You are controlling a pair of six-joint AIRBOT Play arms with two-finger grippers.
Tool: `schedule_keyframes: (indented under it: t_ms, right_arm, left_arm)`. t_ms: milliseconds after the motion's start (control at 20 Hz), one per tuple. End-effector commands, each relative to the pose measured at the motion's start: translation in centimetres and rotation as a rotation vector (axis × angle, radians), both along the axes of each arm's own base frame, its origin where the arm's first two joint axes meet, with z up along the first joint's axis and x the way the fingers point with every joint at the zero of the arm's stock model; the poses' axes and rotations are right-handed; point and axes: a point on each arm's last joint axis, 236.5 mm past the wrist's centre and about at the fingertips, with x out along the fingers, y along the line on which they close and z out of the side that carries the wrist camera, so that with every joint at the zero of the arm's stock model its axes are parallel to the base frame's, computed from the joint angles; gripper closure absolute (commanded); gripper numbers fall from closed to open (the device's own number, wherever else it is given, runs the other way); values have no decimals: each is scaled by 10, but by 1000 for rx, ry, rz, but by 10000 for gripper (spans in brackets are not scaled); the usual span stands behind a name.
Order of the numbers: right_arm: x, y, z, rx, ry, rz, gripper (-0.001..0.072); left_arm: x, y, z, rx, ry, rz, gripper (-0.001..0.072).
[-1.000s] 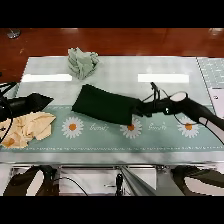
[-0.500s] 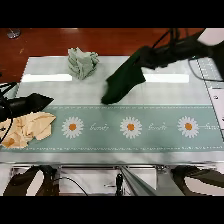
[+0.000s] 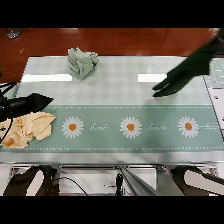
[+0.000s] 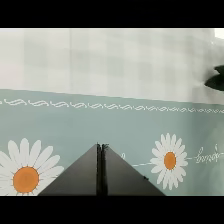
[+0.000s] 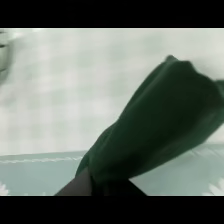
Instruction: Fold the shirts.
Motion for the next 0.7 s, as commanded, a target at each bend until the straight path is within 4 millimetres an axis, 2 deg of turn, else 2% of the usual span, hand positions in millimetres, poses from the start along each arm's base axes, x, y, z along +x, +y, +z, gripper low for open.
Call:
schedule_keyframes:
  t_ms: [0, 50, 150, 250, 350, 400, 500, 550, 600, 650]
  right_arm:
    - [-68, -75, -11, -60, 191, -181, 691]
    - [-82, -86, -10, -64, 192, -227, 690]
    - [-119, -111, -25, -96, 253, -346, 691]
    - [-171, -134, -52, -146, 369, -483, 690]
    - [-235, -152, -84, -211, 523, -619, 690]
    - [-265, -157, -97, -239, 596, -669, 690]
    - [-314, -154, -122, -255, 721, -771, 689]
    - [-334, -152, -132, -265, 771, -839, 587]
    - [-348, -153, -141, -294, 805, -880, 233]
    - [-344, -157, -146, -302, 788, -874, 80]
  left_arm:
    - [0, 0, 0, 1, -1, 0, 687]
    - [0, 0, 0, 1, -1, 0, 687]
    - [0, 0, 0, 1, -1, 0, 686]
    - [0, 0, 0, 1, -1, -1, 686]
    - [0, 0, 0, 1, -1, 0, 687]
    - [0, 0, 0, 0, -1, -1, 687]
    - [0, 0, 0, 0, -1, 0, 686]
    - [0, 0, 0, 0, -1, -1, 687]
    - [0, 0, 0, 0, 0, -1, 687]
    - [0, 0, 0, 1, -1, -1, 687]
